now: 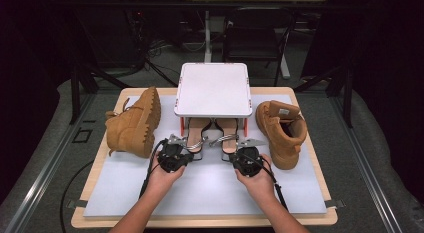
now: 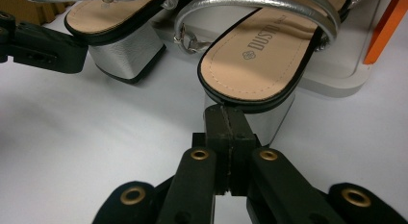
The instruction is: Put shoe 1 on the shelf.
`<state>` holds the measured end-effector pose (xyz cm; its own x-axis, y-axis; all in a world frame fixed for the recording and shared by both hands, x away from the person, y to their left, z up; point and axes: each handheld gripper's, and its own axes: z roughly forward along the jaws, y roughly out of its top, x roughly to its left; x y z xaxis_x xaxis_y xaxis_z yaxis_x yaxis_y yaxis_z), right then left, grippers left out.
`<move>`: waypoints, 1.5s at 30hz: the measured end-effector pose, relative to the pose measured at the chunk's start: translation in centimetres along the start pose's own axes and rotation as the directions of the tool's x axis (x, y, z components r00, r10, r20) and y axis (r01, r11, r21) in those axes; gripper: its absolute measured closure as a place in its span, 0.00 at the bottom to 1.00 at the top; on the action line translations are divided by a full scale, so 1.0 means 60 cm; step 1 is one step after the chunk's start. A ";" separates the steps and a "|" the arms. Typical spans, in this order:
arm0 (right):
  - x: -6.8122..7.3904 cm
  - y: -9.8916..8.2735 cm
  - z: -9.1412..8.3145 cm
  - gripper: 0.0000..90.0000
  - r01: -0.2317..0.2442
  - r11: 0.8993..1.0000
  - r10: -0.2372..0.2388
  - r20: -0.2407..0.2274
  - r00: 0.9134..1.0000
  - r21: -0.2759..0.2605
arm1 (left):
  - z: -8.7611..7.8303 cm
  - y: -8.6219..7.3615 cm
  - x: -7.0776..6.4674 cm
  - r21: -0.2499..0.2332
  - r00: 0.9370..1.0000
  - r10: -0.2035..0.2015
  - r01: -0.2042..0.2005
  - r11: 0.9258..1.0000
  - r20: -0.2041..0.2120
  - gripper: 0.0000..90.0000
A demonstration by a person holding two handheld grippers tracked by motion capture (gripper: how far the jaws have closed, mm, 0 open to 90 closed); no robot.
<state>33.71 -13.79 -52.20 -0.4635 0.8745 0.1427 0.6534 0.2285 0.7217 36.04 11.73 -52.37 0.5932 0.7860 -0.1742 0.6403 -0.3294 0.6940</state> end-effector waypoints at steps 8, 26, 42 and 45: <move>0.007 0.014 -0.001 1.00 0.030 0.999 -0.029 0.020 0.999 -0.026 | 0.001 0.015 0.008 -0.012 1.000 -0.008 0.008 1.000 -0.010 1.00; -0.016 0.044 0.027 1.00 0.021 1.000 -0.019 0.112 0.994 -0.019 | 0.033 0.051 0.022 -0.019 0.998 -0.041 0.040 0.999 -0.040 1.00; -0.018 0.078 0.059 1.00 0.018 1.000 -0.017 0.133 0.991 -0.009 | 0.063 0.074 0.029 -0.030 0.997 -0.047 0.045 0.999 -0.059 1.00; -0.019 0.080 0.064 1.00 0.009 1.000 -0.008 0.129 0.992 -0.008 | 0.068 0.074 0.028 -0.035 0.997 -0.051 0.049 0.998 -0.065 1.00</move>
<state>39.65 -12.03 -51.51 -0.3878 0.9205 0.0483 0.6444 0.2333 0.7282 41.89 9.45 -52.45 0.5270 0.8339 -0.1638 0.6507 -0.2719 0.7090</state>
